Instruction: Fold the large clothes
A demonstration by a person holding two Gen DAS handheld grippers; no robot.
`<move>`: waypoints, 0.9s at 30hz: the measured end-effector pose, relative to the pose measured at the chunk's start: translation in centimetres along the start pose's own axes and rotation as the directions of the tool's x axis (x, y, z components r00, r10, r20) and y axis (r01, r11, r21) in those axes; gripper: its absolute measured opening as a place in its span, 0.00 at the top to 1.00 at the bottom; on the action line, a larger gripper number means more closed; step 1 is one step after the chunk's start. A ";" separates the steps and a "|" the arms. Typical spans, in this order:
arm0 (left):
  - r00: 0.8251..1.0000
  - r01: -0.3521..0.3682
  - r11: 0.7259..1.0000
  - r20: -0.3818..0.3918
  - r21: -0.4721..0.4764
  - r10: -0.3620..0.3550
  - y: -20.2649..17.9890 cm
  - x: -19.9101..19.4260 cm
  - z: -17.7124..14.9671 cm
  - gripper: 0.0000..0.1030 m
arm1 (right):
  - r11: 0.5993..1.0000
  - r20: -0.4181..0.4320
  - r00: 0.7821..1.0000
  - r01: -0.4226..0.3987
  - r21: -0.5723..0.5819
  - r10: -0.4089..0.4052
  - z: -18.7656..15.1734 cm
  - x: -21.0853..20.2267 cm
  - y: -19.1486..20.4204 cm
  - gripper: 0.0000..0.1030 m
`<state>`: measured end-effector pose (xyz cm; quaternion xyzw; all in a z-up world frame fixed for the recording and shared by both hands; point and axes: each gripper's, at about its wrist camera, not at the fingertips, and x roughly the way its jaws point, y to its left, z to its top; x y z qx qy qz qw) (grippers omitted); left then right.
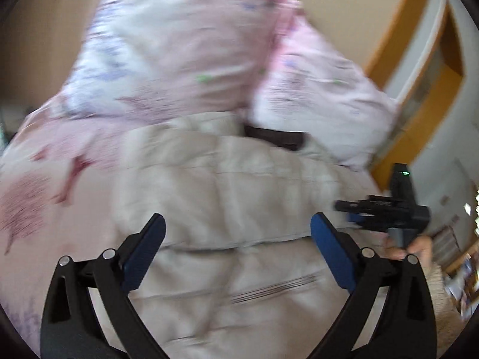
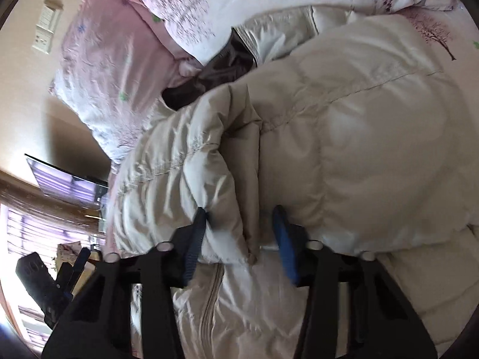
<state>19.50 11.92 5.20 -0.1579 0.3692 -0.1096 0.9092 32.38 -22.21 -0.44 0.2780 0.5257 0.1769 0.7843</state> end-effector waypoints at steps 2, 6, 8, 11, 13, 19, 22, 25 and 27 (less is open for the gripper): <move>0.999 -0.053 0.998 -0.009 -0.041 0.053 2.4 -0.5 -0.4 0.05 | 1.000 0.018 1.000 -0.020 -0.009 0.020 -0.2 0.1 0.5 0.89; 0.990 -0.141 0.985 -0.017 -0.097 0.140 6.0 -1.6 -1.5 0.03 | 0.998 0.177 0.984 0.023 -0.055 -0.013 -0.8 -2.6 1.7 0.92; 0.987 -0.163 0.980 -0.015 -0.118 0.162 7.4 -2.1 -2.1 0.02 | 0.998 0.209 0.976 0.064 -0.023 -0.057 -1.2 -3.3 0.9 0.92; 0.982 -0.190 0.973 -0.025 -0.135 0.188 8.8 -2.3 -2.9 0.02 | 0.992 0.168 0.978 0.118 0.039 -0.123 -1.4 -2.4 -0.9 0.92; 0.980 -0.199 0.970 -0.036 -0.141 0.196 9.5 -2.2 -3.4 0.02 | 0.988 0.143 0.979 0.138 0.064 -0.146 -1.3 -1.4 -1.7 0.92; 0.969 -0.244 0.965 -0.065 -0.096 0.238 9.3 -2.7 -5.3 0.02 | 0.981 0.113 0.974 0.193 0.022 -0.194 -1.2 -1.0 -0.9 0.82; 0.975 -0.222 0.973 -0.003 -0.062 0.222 8.6 -3.8 -6.2 0.02 | 0.980 0.145 0.970 0.197 0.004 -0.196 -2.1 -3.1 -0.6 0.64; 0.982 -0.176 0.984 0.062 -0.017 0.177 7.9 -5.1 -7.4 0.02 | 0.978 0.201 0.959 0.207 -0.014 -0.200 -3.0 -6.0 -1.1 0.49; 0.984 -0.180 0.984 0.011 -0.011 0.180 8.0 -5.0 -7.7 0.02 | 0.978 0.232 0.952 0.208 -0.009 -0.201 -3.5 -7.9 -1.7 0.40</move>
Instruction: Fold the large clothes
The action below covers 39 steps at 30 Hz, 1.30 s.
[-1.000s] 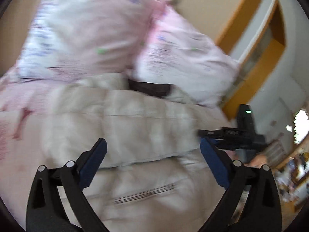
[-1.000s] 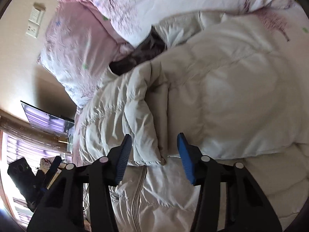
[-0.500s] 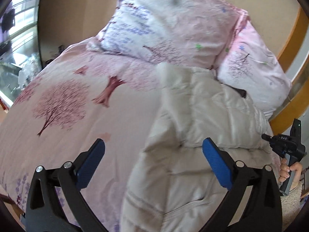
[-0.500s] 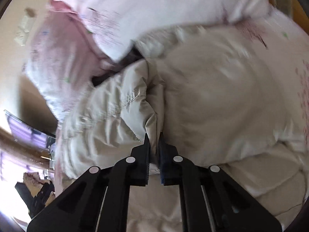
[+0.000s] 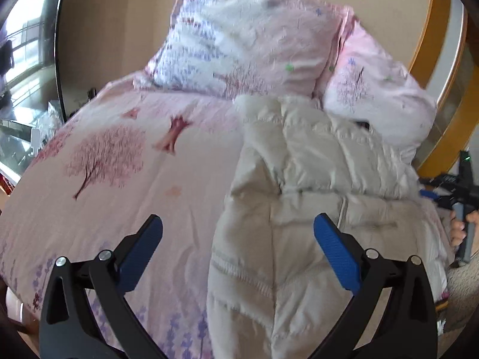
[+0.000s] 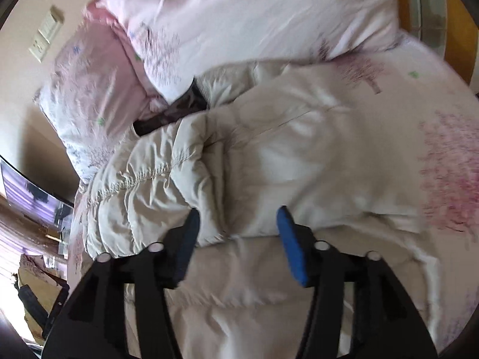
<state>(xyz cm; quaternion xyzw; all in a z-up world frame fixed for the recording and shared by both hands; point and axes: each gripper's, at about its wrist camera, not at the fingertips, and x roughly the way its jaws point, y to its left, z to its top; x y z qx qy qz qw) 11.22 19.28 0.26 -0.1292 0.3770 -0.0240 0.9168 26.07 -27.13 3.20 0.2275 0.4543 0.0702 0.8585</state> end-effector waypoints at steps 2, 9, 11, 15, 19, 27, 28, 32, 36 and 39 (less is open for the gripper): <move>0.999 -0.008 1.000 -0.036 -0.022 0.008 0.3 0.0 -0.3 0.02 | 0.999 0.028 0.999 0.032 0.011 -0.032 -0.4 -2.4 -1.6 0.18; 0.984 -0.091 0.995 -0.160 -0.048 0.083 1.3 0.1 -2.3 0.02 | 0.972 0.015 0.972 0.236 0.013 -0.236 -3.1 -8.2 -7.0 0.01; 0.995 -0.049 0.998 -0.090 -0.034 0.046 1.1 -1.0 -3.2 0.02 | 0.973 0.029 0.973 0.227 0.027 -0.228 -4.5 -9.4 -8.8 0.01; 0.995 0.038 0.999 -0.091 -0.010 -0.039 0.8 -1.8 -4.6 0.02 | 0.989 0.011 0.997 0.069 0.129 -0.071 -6.8 -10.5 -13.6 0.01; 0.979 0.120 0.988 -0.157 -0.093 -0.133 1.8 -1.5 -5.6 0.02 | 0.975 -0.072 0.996 -0.039 0.217 0.056 -9.1 -9.9 -16.9 0.12; 0.941 0.246 0.950 -0.189 -0.192 -0.282 2.4 -2.0 -7.6 0.14 | 0.929 -0.141 0.963 -0.175 0.325 0.231 -12.7 -8.6 -19.8 0.37; 0.930 0.274 0.938 -0.192 -0.212 -0.315 2.4 -2.0 -7.9 0.17 | 0.924 -0.145 0.956 -0.196 0.327 0.254 -13.1 -8.5 -19.9 0.37; 0.898 0.334 0.904 -0.201 -0.266 -0.391 2.4 -2.0 -8.6 0.26 | 0.905 -0.145 0.931 -0.276 0.323 0.335 -14.0 -8.3 -19.7 0.37; 0.881 0.359 0.885 -0.206 -0.296 -0.426 2.1 -2.0 -9.1 0.30 | 0.889 -0.148 0.909 -0.329 0.319 0.390 -14.8 -8.3 -19.8 0.37; 0.863 0.381 0.859 -0.202 -0.342 -0.463 2.3 -1.8 -9.5 0.37 | 0.876 -0.141 0.896 -0.363 0.318 0.422 -15.2 -8.4 -19.7 0.37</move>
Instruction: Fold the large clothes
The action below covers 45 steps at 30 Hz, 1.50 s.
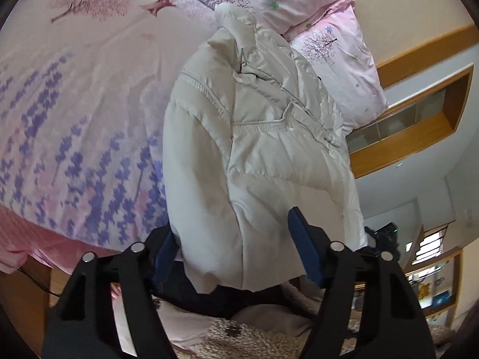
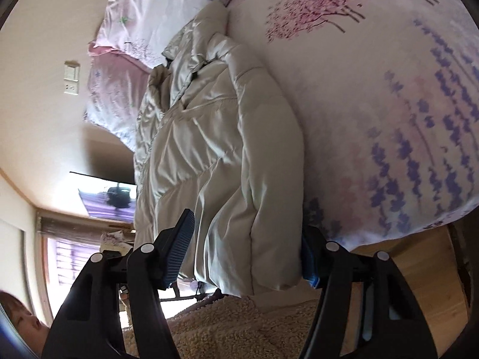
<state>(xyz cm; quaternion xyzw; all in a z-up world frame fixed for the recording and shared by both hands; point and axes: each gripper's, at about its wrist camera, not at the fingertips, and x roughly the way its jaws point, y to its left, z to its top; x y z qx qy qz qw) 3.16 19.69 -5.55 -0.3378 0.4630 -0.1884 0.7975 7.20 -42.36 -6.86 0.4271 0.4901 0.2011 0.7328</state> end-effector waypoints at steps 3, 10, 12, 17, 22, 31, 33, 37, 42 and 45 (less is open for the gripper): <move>0.999 0.036 0.999 -0.010 -0.040 -0.036 0.4 0.4 -0.2 0.44 | 0.999 -0.004 0.999 -0.034 0.001 0.034 -0.3 0.4 0.2 0.38; 1.000 -0.011 1.000 -0.009 -0.012 0.011 -0.5 0.6 -0.5 0.67 | 0.998 0.002 1.000 -0.031 -0.047 0.031 -0.8 1.3 1.8 0.67; 1.000 -0.024 1.000 0.002 0.005 0.024 -0.8 0.4 -0.4 0.75 | 0.998 0.031 0.999 -0.017 -0.067 0.019 -0.8 1.0 2.6 0.72; 0.999 -0.032 0.999 0.037 0.026 0.031 -1.5 -0.1 0.2 0.83 | 0.991 0.122 0.992 0.027 -0.134 -0.010 -0.9 0.1 5.0 0.78; 0.996 -0.028 0.998 0.089 0.057 0.023 -2.7 -1.3 1.5 0.85 | 0.979 0.226 0.974 0.045 -0.199 0.001 -0.6 -0.9 7.8 0.80; 0.978 -0.009 0.992 0.207 0.122 -0.017 -5.7 -3.1 4.9 0.87 | 0.952 0.387 0.920 0.062 -0.300 0.062 1.1 -2.4 12.7 0.82; 0.969 -0.010 0.990 0.247 0.144 -0.026 -6.6 -3.7 6.0 0.87 | 0.945 0.417 0.906 0.068 -0.319 0.076 1.5 -2.8 13.9 0.82; 0.946 -0.025 0.982 0.321 0.185 -0.036 -8.3 -4.8 8.7 0.87 | 0.927 0.475 0.875 0.100 -0.362 0.091 3.0 -3.2 16.8 0.82; 0.929 -0.077 0.977 0.371 0.197 -0.001 -10.6 -4.4 14.2 0.87 | 0.902 0.530 0.845 0.169 -0.397 0.075 6.3 -2.6 20.9 0.82; 0.923 -0.126 0.971 0.384 0.205 0.039 -12.2 -3.2 18.2 0.87 | 0.895 0.553 0.832 0.216 -0.391 0.041 9.2 -1.5 23.2 0.82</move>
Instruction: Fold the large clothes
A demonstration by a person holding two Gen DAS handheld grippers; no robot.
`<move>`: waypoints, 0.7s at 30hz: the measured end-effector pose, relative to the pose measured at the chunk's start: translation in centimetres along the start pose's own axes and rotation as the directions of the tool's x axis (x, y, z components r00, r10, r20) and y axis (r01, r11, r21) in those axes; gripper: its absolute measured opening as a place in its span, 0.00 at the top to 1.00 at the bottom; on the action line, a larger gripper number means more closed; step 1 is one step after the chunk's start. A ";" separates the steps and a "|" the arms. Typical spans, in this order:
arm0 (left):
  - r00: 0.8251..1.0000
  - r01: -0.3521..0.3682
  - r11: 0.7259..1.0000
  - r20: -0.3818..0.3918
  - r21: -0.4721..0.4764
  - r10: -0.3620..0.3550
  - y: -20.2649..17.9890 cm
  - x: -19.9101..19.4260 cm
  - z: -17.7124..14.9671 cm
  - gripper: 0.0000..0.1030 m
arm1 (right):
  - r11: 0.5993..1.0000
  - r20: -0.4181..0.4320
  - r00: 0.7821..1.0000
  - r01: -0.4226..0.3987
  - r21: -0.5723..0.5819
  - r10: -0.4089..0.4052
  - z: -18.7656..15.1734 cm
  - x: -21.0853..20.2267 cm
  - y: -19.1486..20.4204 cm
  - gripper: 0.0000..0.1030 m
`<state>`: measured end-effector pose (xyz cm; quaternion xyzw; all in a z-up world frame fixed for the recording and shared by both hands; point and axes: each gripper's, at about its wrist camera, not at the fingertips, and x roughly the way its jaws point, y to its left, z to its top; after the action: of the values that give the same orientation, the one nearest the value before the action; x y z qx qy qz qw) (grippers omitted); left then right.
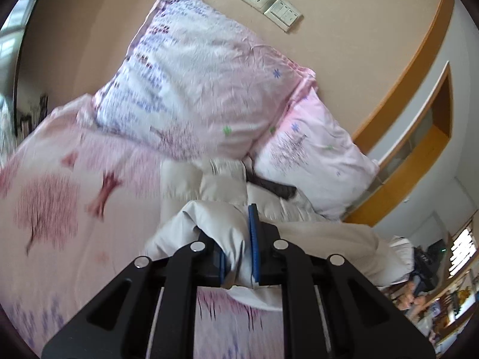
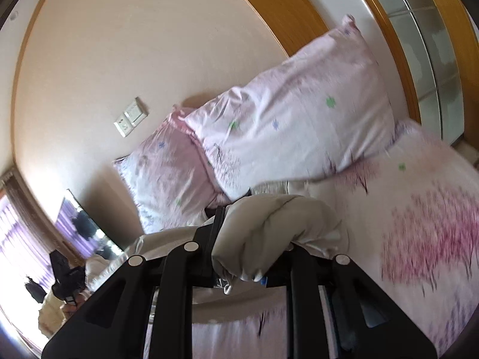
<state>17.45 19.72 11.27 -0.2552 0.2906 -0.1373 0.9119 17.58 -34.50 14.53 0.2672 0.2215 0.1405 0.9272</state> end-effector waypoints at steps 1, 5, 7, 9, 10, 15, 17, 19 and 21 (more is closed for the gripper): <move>1.000 -0.011 1.000 -0.002 0.002 0.011 -0.2 0.9 1.0 0.87 | 1.000 0.002 1.000 0.016 -0.005 -0.016 0.6 0.8 0.3 0.82; 0.999 -0.053 0.999 -0.013 -0.004 0.053 -0.3 4.9 4.6 0.87 | 0.995 -0.008 0.995 0.096 -0.008 -0.096 3.1 5.2 0.5 0.82; 0.997 -0.079 0.997 -0.026 -0.017 0.079 0.2 7.2 5.9 0.87 | 0.989 -0.026 0.989 0.149 -0.007 -0.149 4.0 8.1 0.0 0.82; 0.993 -0.105 0.994 -0.049 -0.039 0.103 0.8 9.5 6.9 0.87 | 0.979 -0.051 0.978 0.203 -0.007 -0.203 4.5 11.0 -0.6 0.82; 0.990 -0.129 0.990 -0.068 -0.048 0.126 1.3 11.2 7.4 0.87 | 0.974 -0.066 0.972 0.225 -0.001 -0.225 4.7 12.1 -0.9 0.82; 0.959 -0.249 0.967 -0.153 -0.047 0.239 2.6 17.5 8.3 0.87 | 0.909 -0.219 0.889 0.416 0.018 -0.403 4.9 20.1 -3.7 0.82; 0.941 -0.292 0.956 -0.186 -0.035 0.281 2.9 19.4 8.2 0.87 | 0.878 -0.277 0.846 0.479 0.018 -0.456 4.7 22.7 -4.7 0.82; 0.922 -0.332 0.943 -0.219 -0.030 0.318 3.3 21.3 8.0 0.87 | 0.851 -0.331 0.810 0.524 0.034 -0.485 4.4 24.8 -5.7 0.82; 0.909 -0.356 0.934 -0.241 -0.026 0.340 3.5 22.5 8.0 0.87 | 0.826 -0.378 0.779 0.560 0.063 -0.500 4.0 26.2 -6.7 0.82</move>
<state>40.47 16.77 4.58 -0.2129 0.4408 0.0087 0.8720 43.09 -31.77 5.04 0.2435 0.4580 -0.1020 0.8489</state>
